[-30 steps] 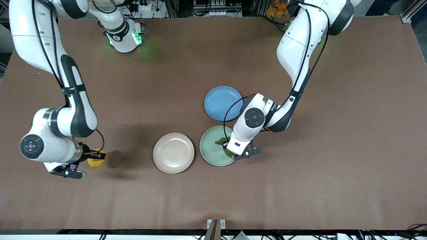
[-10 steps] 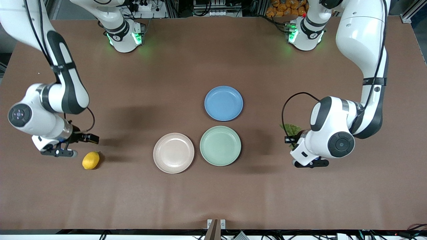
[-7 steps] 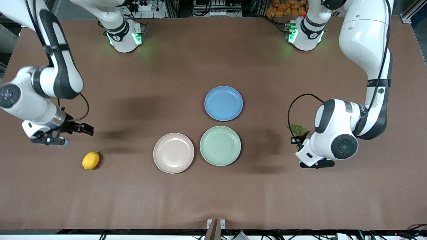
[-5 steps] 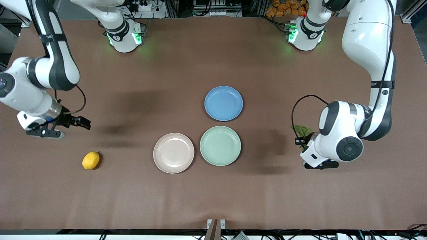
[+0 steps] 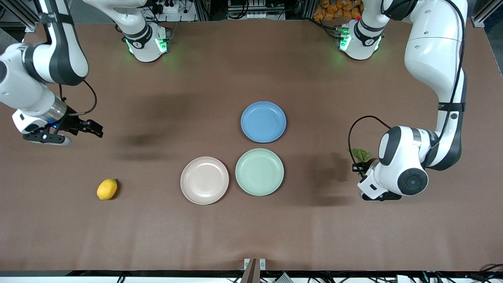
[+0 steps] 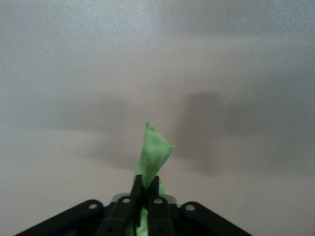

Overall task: Pick lemon and lettuce from plates
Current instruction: 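Release the lemon on the table and withdraw the right gripper, then lower the lettuce onto the table and open the left gripper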

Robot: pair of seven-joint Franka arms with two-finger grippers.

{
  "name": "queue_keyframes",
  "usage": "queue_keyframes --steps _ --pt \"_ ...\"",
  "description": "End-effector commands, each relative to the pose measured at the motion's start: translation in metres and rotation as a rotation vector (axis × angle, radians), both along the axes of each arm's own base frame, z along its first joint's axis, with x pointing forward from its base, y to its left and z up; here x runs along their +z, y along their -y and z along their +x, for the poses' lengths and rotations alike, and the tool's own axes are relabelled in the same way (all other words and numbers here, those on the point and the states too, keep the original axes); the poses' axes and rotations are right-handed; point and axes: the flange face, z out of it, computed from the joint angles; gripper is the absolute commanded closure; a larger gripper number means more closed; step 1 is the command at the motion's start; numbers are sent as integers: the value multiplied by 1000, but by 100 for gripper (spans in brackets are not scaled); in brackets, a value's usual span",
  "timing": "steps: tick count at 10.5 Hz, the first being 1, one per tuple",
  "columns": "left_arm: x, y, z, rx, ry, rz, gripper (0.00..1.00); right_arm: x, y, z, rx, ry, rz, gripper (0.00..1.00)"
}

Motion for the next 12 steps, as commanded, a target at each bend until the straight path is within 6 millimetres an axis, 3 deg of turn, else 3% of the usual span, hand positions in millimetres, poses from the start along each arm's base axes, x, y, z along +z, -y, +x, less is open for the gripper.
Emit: queue_keyframes --steps 1,3,7,11,12 --pt "-1 -4 1 -119 4 -6 0 63 2 11 1 20 -12 0" --pt "-2 -5 2 -122 4 -6 0 107 -2 23 8 22 -12 0" --pt "1 -6 2 -112 10 -2 0 171 -3 25 4 13 -6 0" --pt "8 -11 4 -104 19 -3 0 203 -3 26 9 28 -9 0" --pt "9 -35 8 -76 20 -4 0 204 -4 27 12 25 -9 0"
